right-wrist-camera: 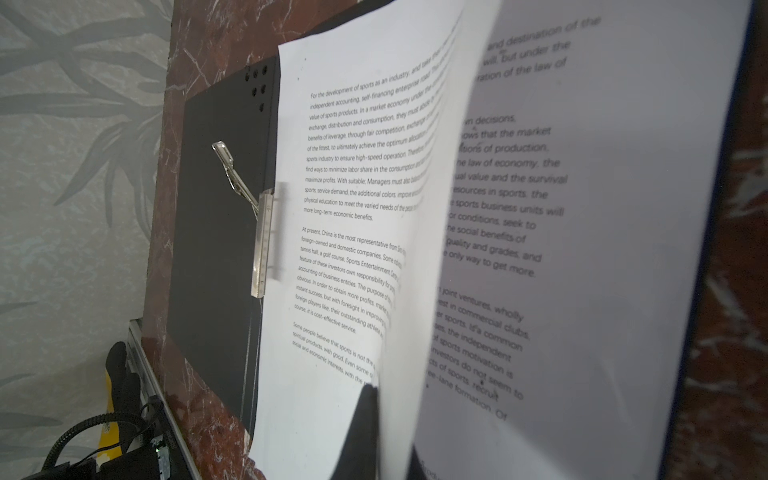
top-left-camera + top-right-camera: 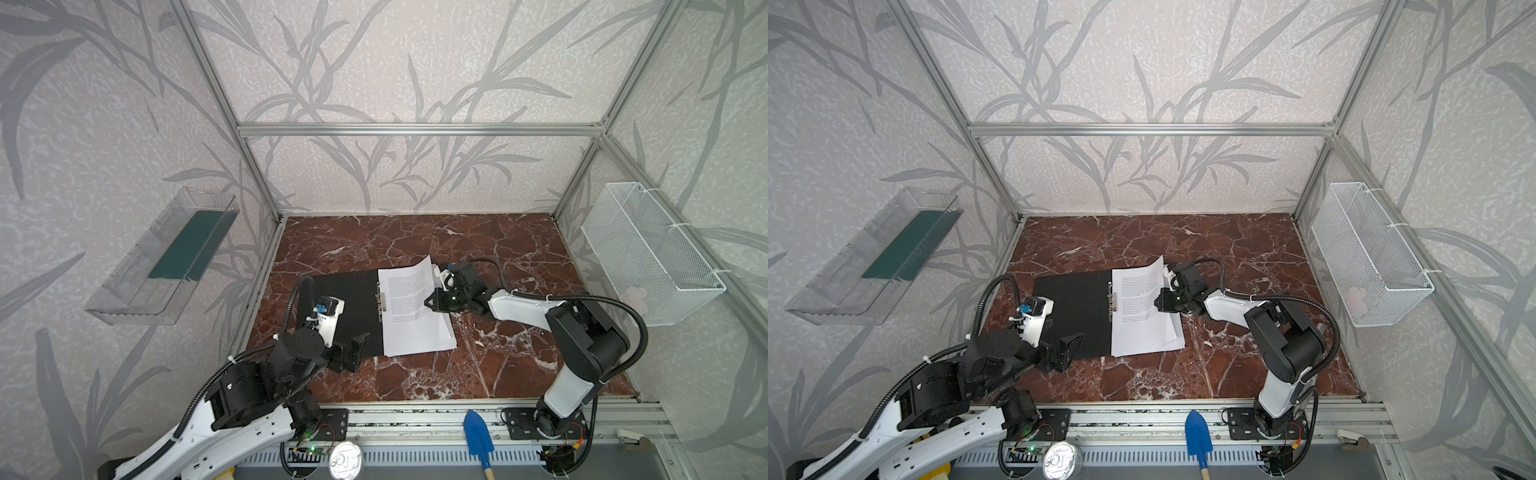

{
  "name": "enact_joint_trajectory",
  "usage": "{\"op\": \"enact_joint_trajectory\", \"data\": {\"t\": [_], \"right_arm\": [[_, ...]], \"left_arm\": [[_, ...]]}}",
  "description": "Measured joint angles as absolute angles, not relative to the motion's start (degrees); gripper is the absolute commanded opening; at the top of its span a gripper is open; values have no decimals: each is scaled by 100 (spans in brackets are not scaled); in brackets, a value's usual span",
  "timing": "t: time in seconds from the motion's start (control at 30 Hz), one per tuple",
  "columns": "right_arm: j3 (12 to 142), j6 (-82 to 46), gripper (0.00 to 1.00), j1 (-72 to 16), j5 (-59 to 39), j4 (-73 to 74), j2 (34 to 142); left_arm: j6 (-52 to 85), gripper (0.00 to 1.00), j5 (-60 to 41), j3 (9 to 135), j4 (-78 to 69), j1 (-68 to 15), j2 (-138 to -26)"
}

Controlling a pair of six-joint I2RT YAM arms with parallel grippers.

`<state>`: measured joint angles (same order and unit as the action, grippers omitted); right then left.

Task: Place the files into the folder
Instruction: 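Release the sheet and move the right gripper to the stack's nearer edge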

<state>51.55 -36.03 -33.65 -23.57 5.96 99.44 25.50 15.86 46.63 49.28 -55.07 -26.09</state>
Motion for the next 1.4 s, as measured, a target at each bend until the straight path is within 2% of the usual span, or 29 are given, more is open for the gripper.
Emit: {"op": "enact_joint_trajectory", "data": {"t": [0.23,0.33,0.43,0.5,0.57,0.73,0.9,1.03,1.4], "right_arm": [[5146,-3452,57,-3369,-2067,301,9806],[5094,-3212,66,-3387,-1557,-176,9288],[5087,-2915,65,-3487,-1017,-646,8556],[5087,-2766,57,-3656,-735,-939,8138],[5019,-2733,55,-3894,-620,-1085,7800],[4491,-2985,49,-4906,-290,-1284,7439],[3817,-3717,49,-6141,154,-1326,7535],[3747,-4346,49,-6932,613,-1293,7907],[4165,-5122,49,-7196,1138,-899,8973]], "left_arm": [[2550,99,1581,4663,4928,-5507,-2609],[2550,99,1577,4663,4928,-5507,-2609],[2550,99,1573,4663,4928,-5507,-2609],[2550,99,1559,4663,4928,-5507,-2609],[2550,99,1542,4663,4928,-5507,-2609],[2550,99,1533,4663,4928,-5507,-2609],[2552,99,1535,4663,4928,-5507,-2609],[2552,99,1535,4663,4928,-5507,-2609],[2552,99,1535,4663,4928,-5507,-2576]]}}
